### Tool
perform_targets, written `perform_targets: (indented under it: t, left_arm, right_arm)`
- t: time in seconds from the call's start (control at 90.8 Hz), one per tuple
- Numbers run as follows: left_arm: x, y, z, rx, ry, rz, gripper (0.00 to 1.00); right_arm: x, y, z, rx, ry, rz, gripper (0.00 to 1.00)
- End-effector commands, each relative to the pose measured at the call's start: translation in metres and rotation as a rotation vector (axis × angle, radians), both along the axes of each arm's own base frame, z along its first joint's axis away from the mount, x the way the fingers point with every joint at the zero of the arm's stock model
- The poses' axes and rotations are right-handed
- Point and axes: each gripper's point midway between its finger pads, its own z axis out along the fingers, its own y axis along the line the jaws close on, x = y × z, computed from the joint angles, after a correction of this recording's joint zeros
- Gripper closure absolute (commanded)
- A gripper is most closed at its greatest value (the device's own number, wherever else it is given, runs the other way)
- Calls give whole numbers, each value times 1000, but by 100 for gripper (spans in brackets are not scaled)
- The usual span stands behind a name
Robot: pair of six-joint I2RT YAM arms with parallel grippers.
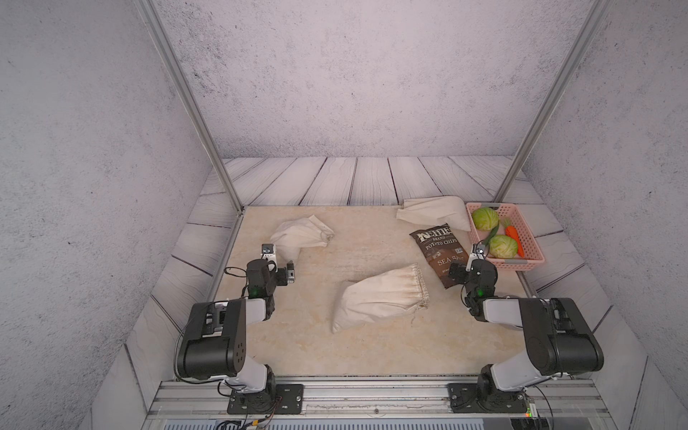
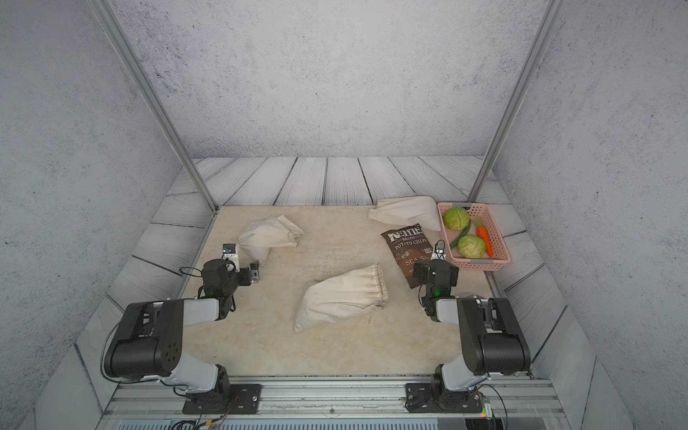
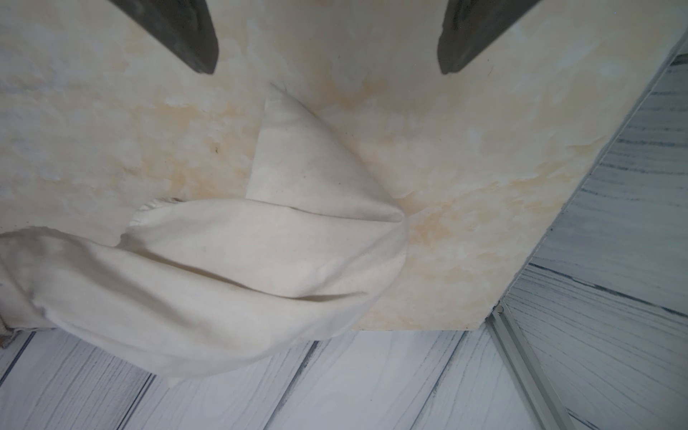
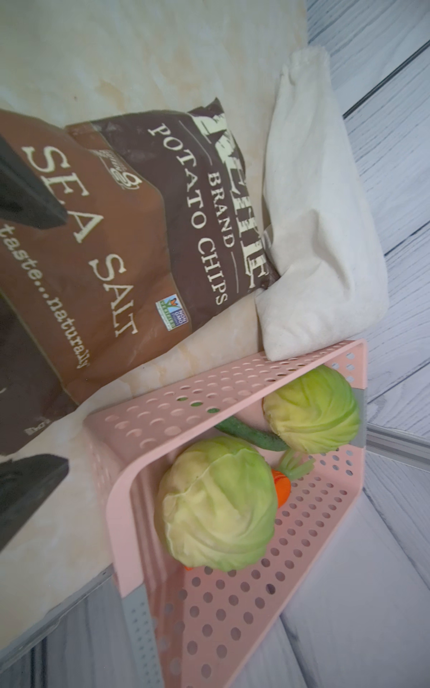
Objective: Close the soil bag
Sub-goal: Move the soil bag to the center of the board.
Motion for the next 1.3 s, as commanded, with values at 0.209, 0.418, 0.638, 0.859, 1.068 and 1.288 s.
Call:
perform_targets:
  t: [0.209,0.418,0.638,0.859,1.068,1.288]
  left_arm:
    - [-19,6,102,-194,-104,170,1]
    - [-36,-76,138,-280,-69,20,1]
    - [-83,-174,149,-309,5,-273,2]
    - [-126,-223,144,-240,67,-478,1]
    - [-141,-256,158,-275,38,-646,2]
    - [-136,-255,181,-337,-22,-620,2]
  right_arm:
    - [-22,12,95,169,47,-9,1]
    - [-45,64,105,438,251,149,1]
    - [-85,143,117,584,417,443,1]
    - [-108,200,107,591,526,656,1]
    - [-92,224,93,586,580,725,13]
    - [-73,239,112,576,513,782,72]
